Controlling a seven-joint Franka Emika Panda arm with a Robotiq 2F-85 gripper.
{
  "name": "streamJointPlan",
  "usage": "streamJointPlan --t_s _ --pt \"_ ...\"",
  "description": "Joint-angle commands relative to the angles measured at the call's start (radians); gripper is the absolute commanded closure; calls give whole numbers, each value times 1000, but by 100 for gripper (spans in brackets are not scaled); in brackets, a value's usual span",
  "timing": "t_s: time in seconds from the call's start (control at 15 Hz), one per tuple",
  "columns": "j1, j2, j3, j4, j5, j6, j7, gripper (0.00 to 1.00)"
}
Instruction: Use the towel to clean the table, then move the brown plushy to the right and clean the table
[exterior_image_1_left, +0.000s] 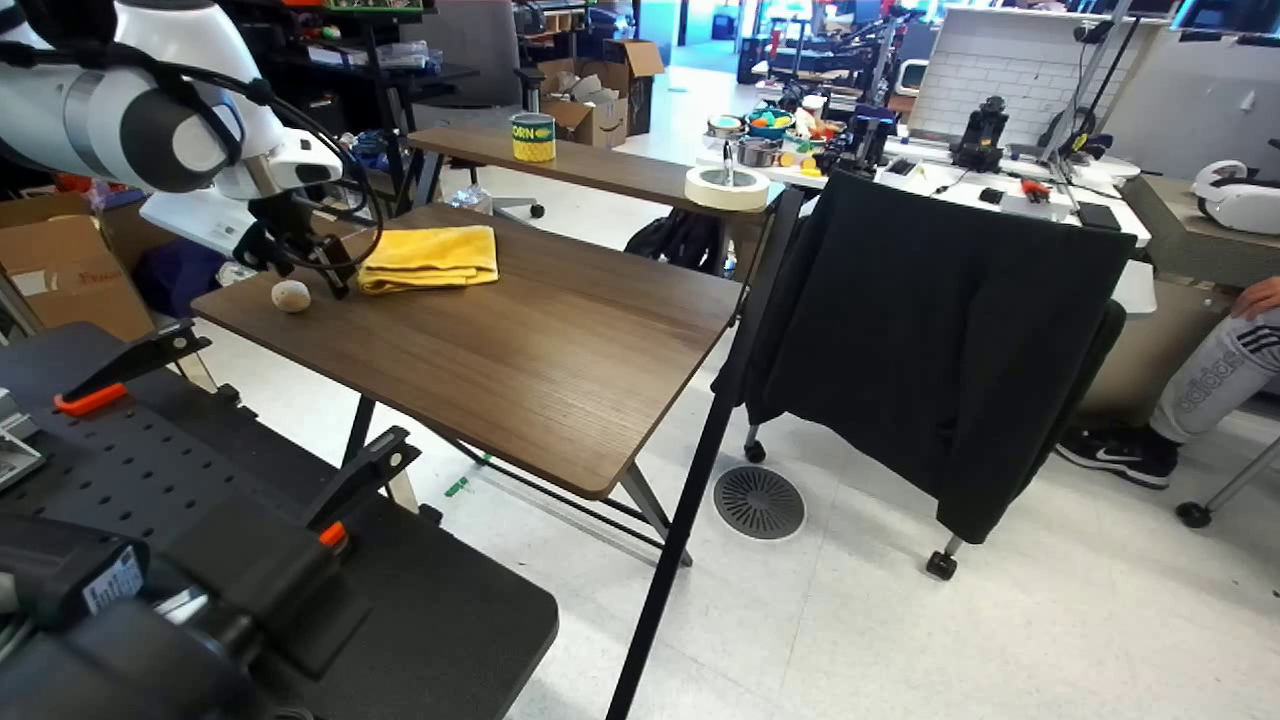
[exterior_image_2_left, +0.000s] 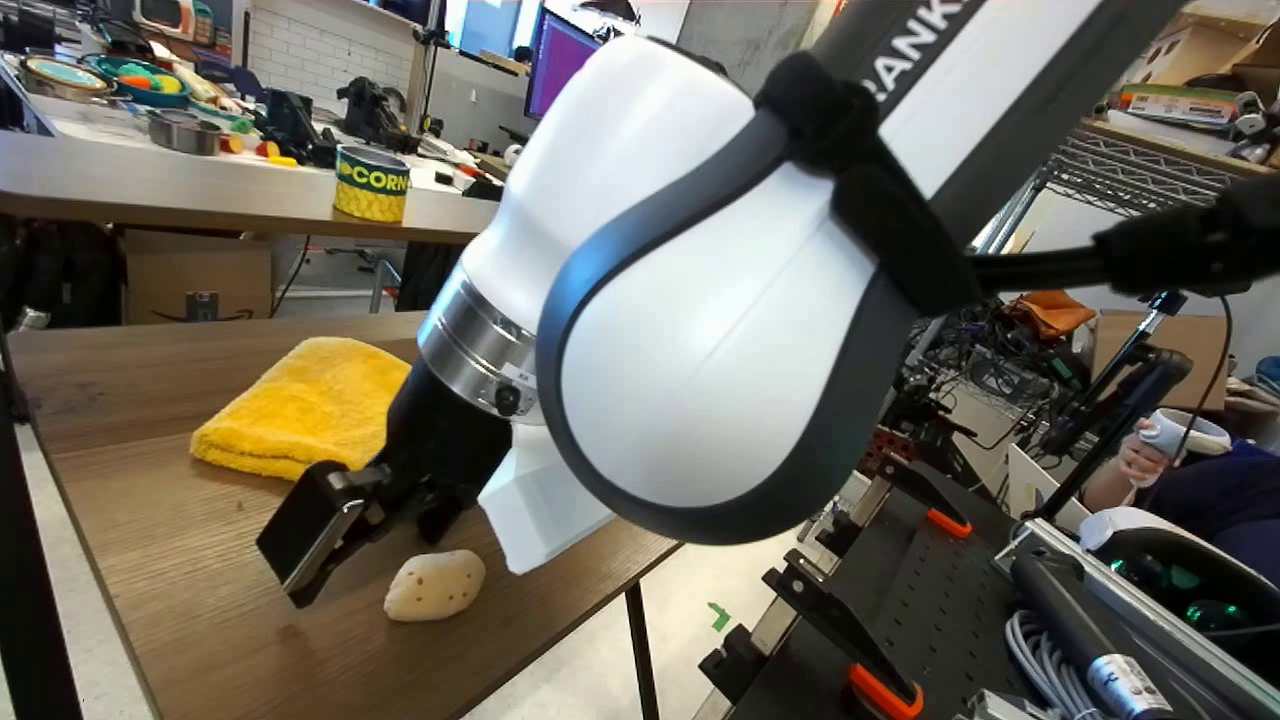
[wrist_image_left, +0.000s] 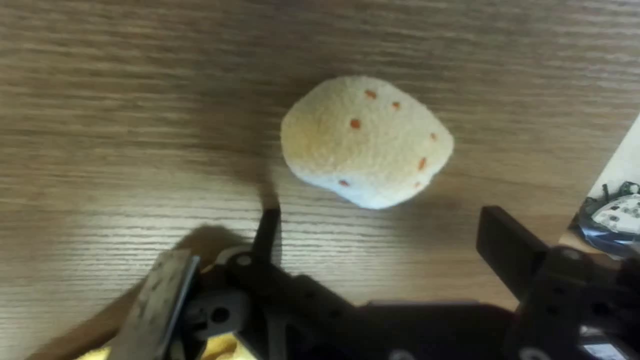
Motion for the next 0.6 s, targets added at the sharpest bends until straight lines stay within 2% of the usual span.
streamJointPlan --t_s 0.0,0.2,0.27,0.33,0.53 --pt "17 -66 -9 -90 -24 -21 -23 0" --pt "29 -98 -24 -143 -38 -20 -28 0" --pt "24 -106 -19 -154 -38 -25 -30 25" --pt "23 -106 -20 -159 -38 -13 -31 28" --pt "22 -113 -26 -169 -37 -11 -33 51"
